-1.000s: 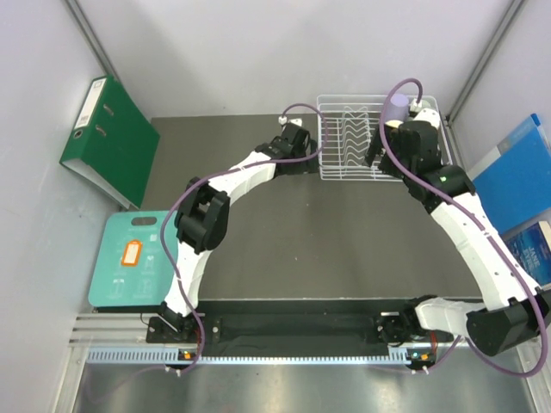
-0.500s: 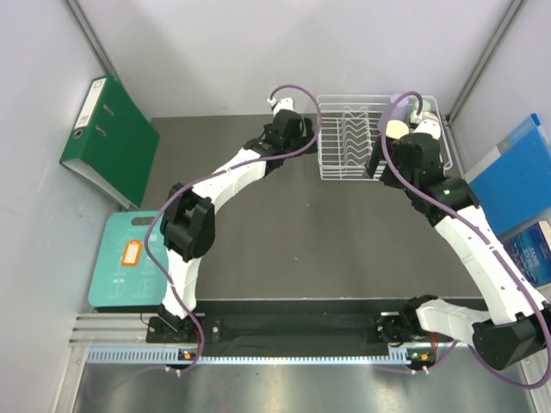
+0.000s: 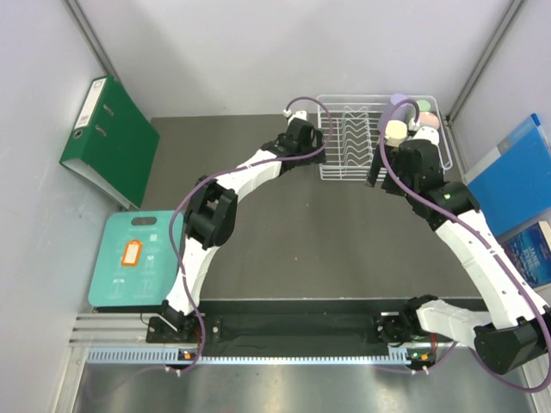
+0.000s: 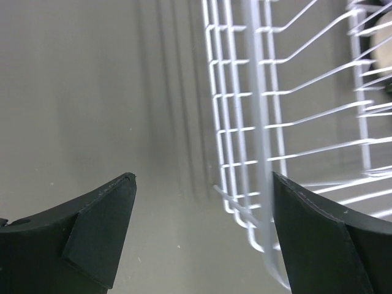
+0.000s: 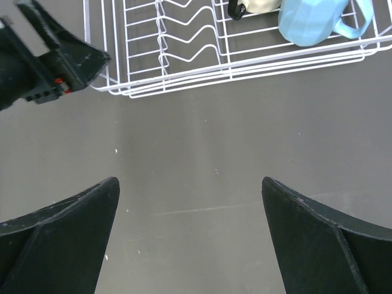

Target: Unload the cups from the dish rack

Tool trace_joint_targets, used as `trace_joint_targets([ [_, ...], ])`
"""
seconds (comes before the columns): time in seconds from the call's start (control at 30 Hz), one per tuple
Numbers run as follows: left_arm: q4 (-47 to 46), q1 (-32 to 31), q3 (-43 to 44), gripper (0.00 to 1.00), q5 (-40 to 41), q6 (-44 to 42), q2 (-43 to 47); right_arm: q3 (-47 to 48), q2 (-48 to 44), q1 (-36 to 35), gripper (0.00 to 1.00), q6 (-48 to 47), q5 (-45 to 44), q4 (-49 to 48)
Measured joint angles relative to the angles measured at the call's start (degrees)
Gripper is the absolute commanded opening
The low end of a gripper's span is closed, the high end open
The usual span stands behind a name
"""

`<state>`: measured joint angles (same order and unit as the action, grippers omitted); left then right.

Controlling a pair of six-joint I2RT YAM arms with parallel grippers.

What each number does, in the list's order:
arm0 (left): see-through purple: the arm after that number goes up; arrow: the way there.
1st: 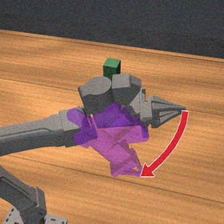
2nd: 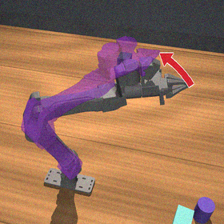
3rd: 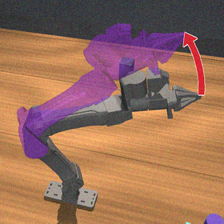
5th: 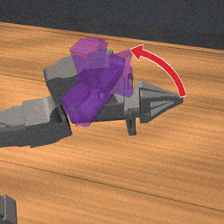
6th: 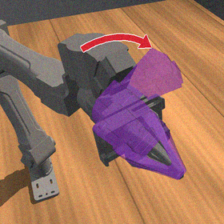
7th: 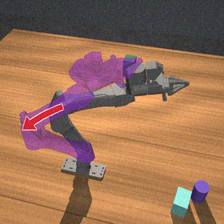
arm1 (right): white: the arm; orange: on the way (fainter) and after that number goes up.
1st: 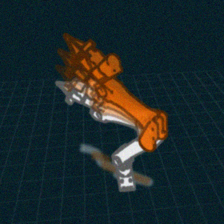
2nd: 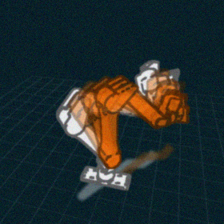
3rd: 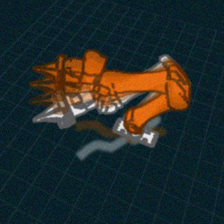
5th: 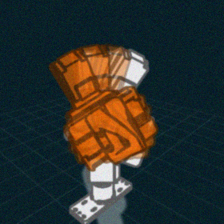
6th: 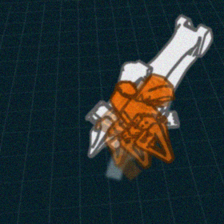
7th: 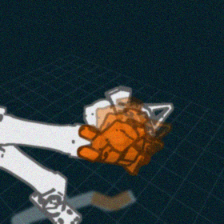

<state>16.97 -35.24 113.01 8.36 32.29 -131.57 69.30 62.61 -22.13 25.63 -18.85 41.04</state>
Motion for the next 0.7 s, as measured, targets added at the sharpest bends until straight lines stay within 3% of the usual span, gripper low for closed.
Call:
trace_joint_targets([
  [0.17,0.85,0.0,1.03,0.89,-0.07,-0.61,-1.33,0.0,-0.35,-0.02,0.99,-0.02,0.2,0.83],
  [0.3,1.33,0.0,1.75,0.8,0.02,-0.92,-1.4,0.02,-0.37,-0.02,0.99,-0.07,0.13,1.05],
  [0.43,1.27,-0.13,2.23,0.55,-0.17,-0.63,-1.84,0.02,-0.37,-0.02,0.99,-0.07,0.11,1.2],
  [0.53,0.68,-0.66,2.23,0.47,-0.2,-0.72,-1.84,0.02,-0.37,-0.02,0.99,-0.07,0.11,1.38],
  [0.57,0.68,-0.79,2.23,0.34,-0.2,-0.81,-1.84,0.02,-0.37,-0.02,0.99,-0.04,0.11,1.38],
  [0.63,0.26,-0.92,2.23,0.19,-0.55,-0.46,-1.81,0.0,-0.37,-0.02,0.99,-0.02,0.13,1.36],
  [0.67,-0.15,-1.09,2.29,0.0,-0.55,-0.76,-1.81,0.0,-0.37,-0.02,0.99,0.0,0.13,1.36],
  [0.7,-0.22,-1.22,2.32,0.0,-0.59,-0.96,-1.77,-0.04,-0.37,-0.02,0.99,0.02,0.13,1.31],
])
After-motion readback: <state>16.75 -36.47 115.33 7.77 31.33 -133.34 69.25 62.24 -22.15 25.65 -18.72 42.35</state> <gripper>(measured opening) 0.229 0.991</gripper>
